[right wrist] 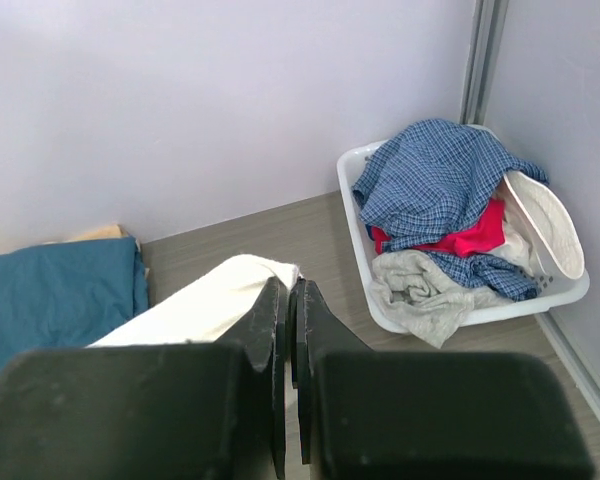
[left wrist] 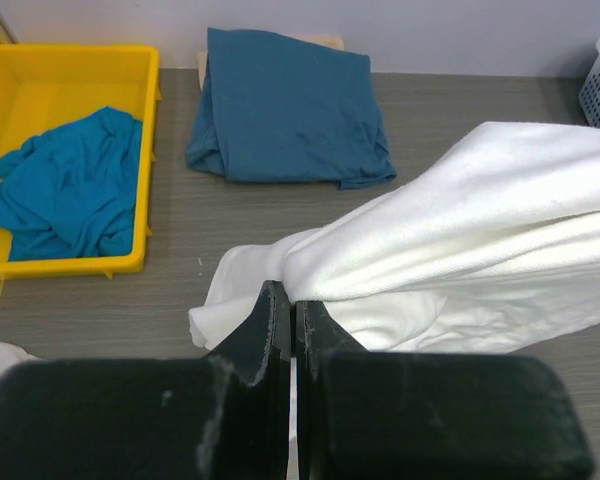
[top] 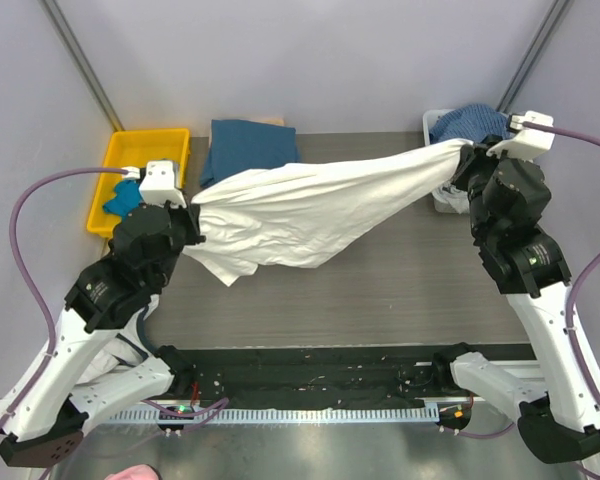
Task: Fold and stack the t-shirts
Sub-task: Flatten the tshirt out
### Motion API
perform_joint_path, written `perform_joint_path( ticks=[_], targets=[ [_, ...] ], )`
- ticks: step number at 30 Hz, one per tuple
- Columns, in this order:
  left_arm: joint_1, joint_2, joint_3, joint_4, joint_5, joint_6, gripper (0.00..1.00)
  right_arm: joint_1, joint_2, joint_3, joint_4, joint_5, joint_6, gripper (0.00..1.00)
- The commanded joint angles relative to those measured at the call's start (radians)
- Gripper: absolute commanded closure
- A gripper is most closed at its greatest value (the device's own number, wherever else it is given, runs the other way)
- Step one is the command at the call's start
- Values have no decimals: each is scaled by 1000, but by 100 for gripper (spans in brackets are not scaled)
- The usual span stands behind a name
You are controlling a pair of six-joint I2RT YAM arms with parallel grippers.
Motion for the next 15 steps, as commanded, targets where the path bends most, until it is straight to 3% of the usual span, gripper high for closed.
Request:
perform_joint_path(
  ticks=[1,9,15],
  targets=[
    [6,-39,52,-49,8,32,100,-8,-42,78,-43,-7,-31,99],
    [8,-131,-41,-141,231,-169,100,-8,-133,80,-235,-175,116,99],
    [6,-110,-279,23,180,-200,100,-10,-115,-130,-177,-103,185,99]
  ],
)
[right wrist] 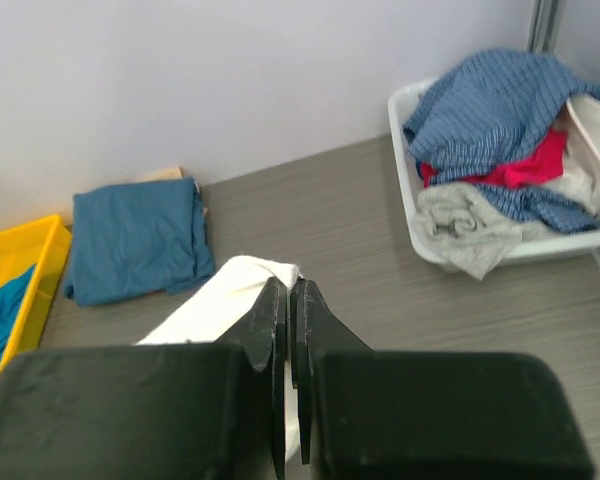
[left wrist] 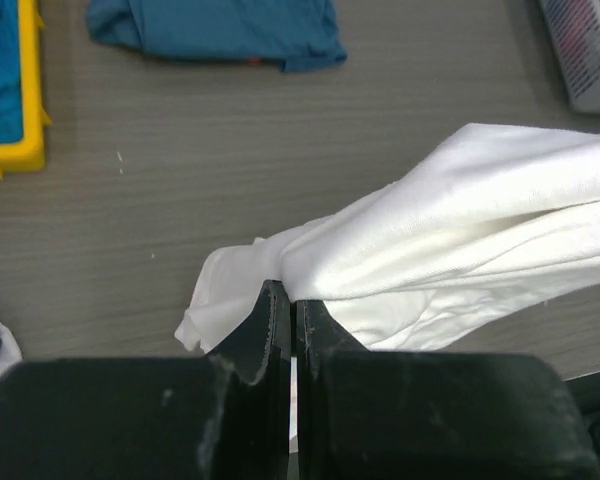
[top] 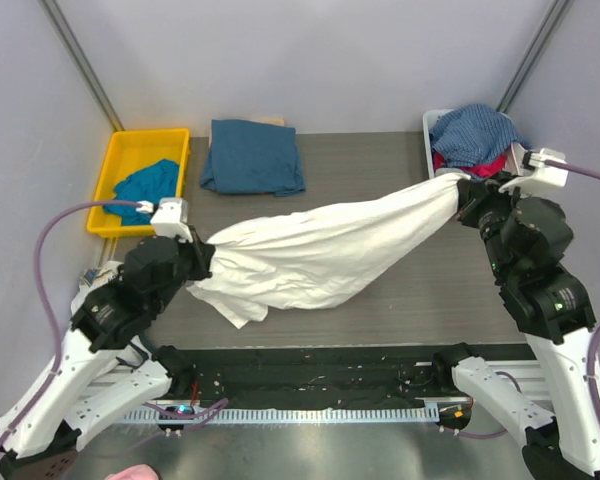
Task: Fold and stack the t-shirts
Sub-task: Flatten the tshirt out
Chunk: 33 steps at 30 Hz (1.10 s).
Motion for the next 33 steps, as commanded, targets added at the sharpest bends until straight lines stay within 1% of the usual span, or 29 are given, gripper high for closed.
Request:
perform_joint_path(
  ticks=[1,2,3,4,5,6,7,8,9,11,13,15,17,19,20,21,22,23,24,27,33],
  targets=[
    [5,95,-149,158,-30,-35,100,-6,55,-150,57,70,68,99],
    [5,125,-171,242,-39,-25,100,-8,77,-215,126,81,70,99],
    [5,166,-196,277,-67,-7,98,-6,100,-240,157,120,71,99],
    [5,248,-199,304,-90,1,90,-8,123,-257,180,140,77,99],
    [5,304,-197,346,-111,10,78,-8,148,-265,205,157,79,99],
    [6,348,-167,345,-160,15,48,-6,198,-266,214,164,80,99],
    [6,429,-145,321,-179,16,33,-8,217,-266,223,164,85,99],
    [6,453,-122,304,-190,18,14,-6,234,-266,244,156,85,99],
    [6,468,-93,289,-196,19,1,-6,251,-266,249,147,85,99],
    [6,456,-94,278,-187,24,0,-8,260,-268,260,134,88,99],
    [6,420,-128,270,-182,19,0,-6,259,-279,268,131,90,99],
    [6,357,-169,240,-185,2,0,-8,254,-288,268,130,88,99],
    [6,293,-203,188,-165,-50,0,-8,253,-303,269,124,90,99],
    [5,246,-278,158,-129,-97,0,-8,257,-312,272,116,91,99],
    [5,225,-307,155,-83,-163,0,-6,256,-314,272,108,94,99],
    [5,176,-376,157,-60,-194,0,-6,259,-314,272,105,94,99],
    [5,153,-413,170,-35,-230,0,-8,262,-314,274,102,96,99],
    [2,134,-452,186,18,-287,0,-8,265,-314,272,98,96,99],
    [-3,98,-516,196,34,-323,0,-8,266,-314,274,96,97,99],
    [-23,56,-606,221,60,-415,0,-8,269,-311,275,82,97,99],
    [-53,10,-662,204,65,-462,0,-8,269,-311,275,76,94,99]
  ],
)
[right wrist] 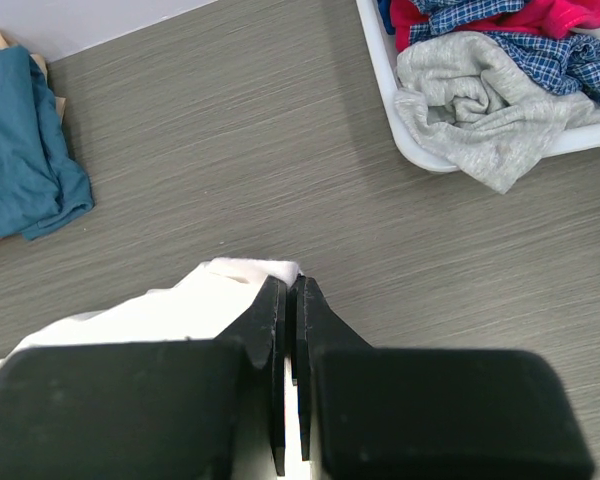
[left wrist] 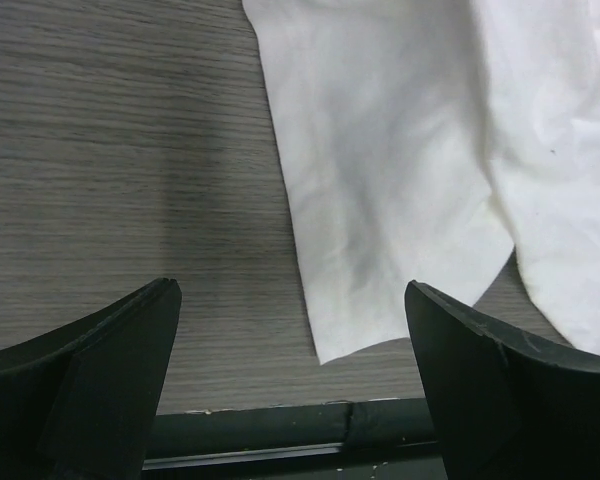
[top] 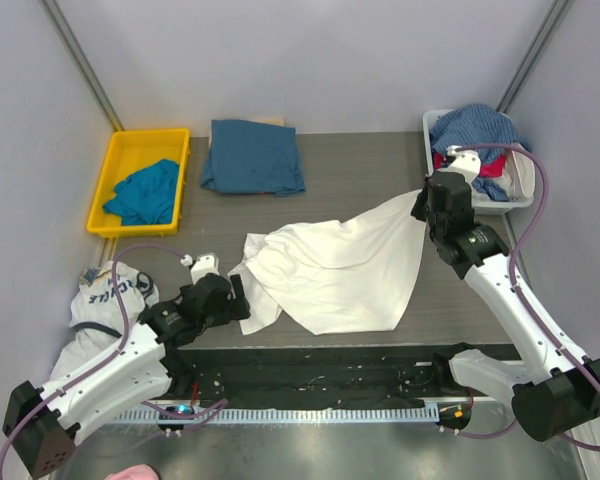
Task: Fold and stack the t-shirts
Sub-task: Flatten the tshirt out
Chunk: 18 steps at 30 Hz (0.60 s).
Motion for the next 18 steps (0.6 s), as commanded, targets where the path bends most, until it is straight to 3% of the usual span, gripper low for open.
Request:
perform_joint_path(
  ticks=[1,8,18],
  targets=[
    [-15,-37,-8,28,26,-96,0,-6,-2,1,55,-1,14,99],
    [-52,-36,-86,92,94,-161,21,-4,-5,-9,54,3,12,99],
    [-205,2,-122,130,79,-257,37,-4,-8,-27,49,6,23,99]
  ],
)
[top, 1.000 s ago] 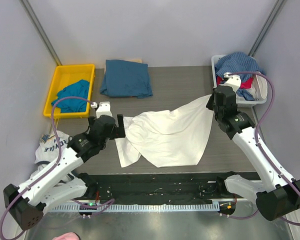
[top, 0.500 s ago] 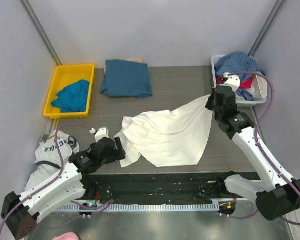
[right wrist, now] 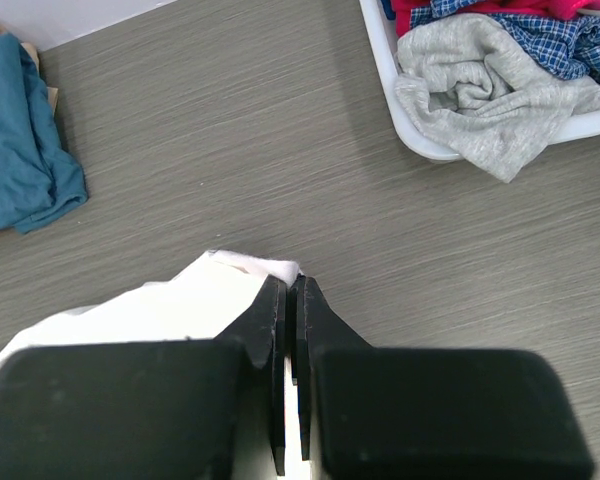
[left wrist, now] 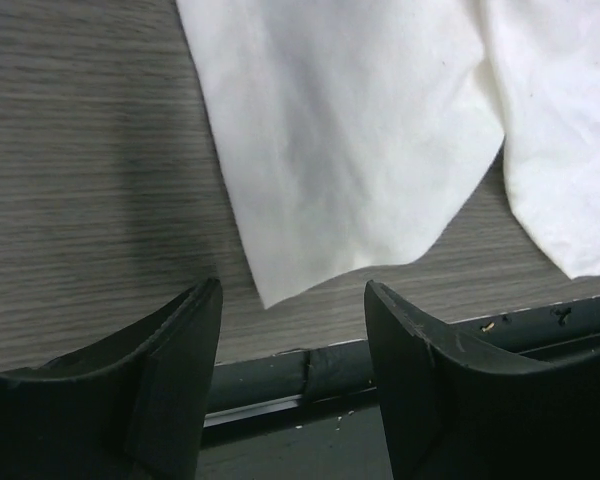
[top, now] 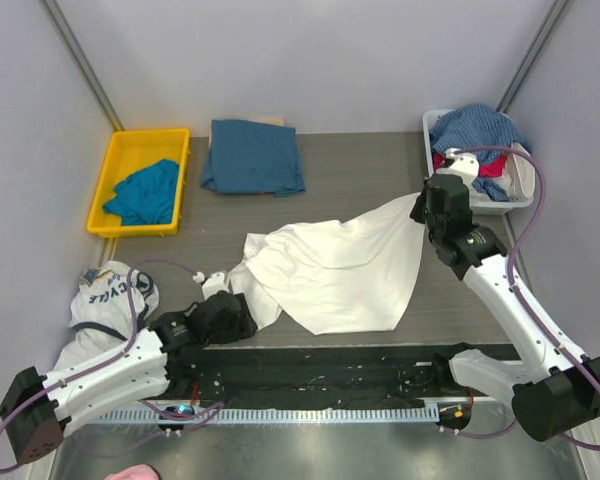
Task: Fold and stack the t-shirts
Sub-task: Flatten the tshirt out
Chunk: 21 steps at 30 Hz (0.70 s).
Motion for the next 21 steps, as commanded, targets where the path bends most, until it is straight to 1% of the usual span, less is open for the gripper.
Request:
perform_joint_path(
  ticks=[1,4,6,9,10,12,13,15,16,21],
  targets=[
    [-88,39,-14,80,-18,-74,38,-4,-10,-7,45,11,13,99],
    [-131,102,-23,128,-38,-97,46,-6,-14,-11,40,13,15,99],
    [-142,150,-25,157,-53,-97,48,-6,-22,-16,36,19,13,99],
    [-146,185,-28,187,-68,-94,60,-6,-28,-17,34,23,8,99],
    [-146,197,-29,190,-74,-92,68,-6,-28,-17,33,23,5,99],
    [-146,202,-31,194,-94,-89,76,-6,-27,-16,30,26,4,99],
    [-146,204,-34,191,-99,-88,85,-4,-28,-14,30,26,2,99],
    [-148,201,-37,181,-110,-89,94,-6,-28,-14,26,28,2,99],
    [-146,201,-40,172,-123,-97,100,-4,-30,-16,28,29,2,99],
    [-146,150,-12,102,-169,-102,100,-4,-31,-22,23,26,2,99]
  ],
)
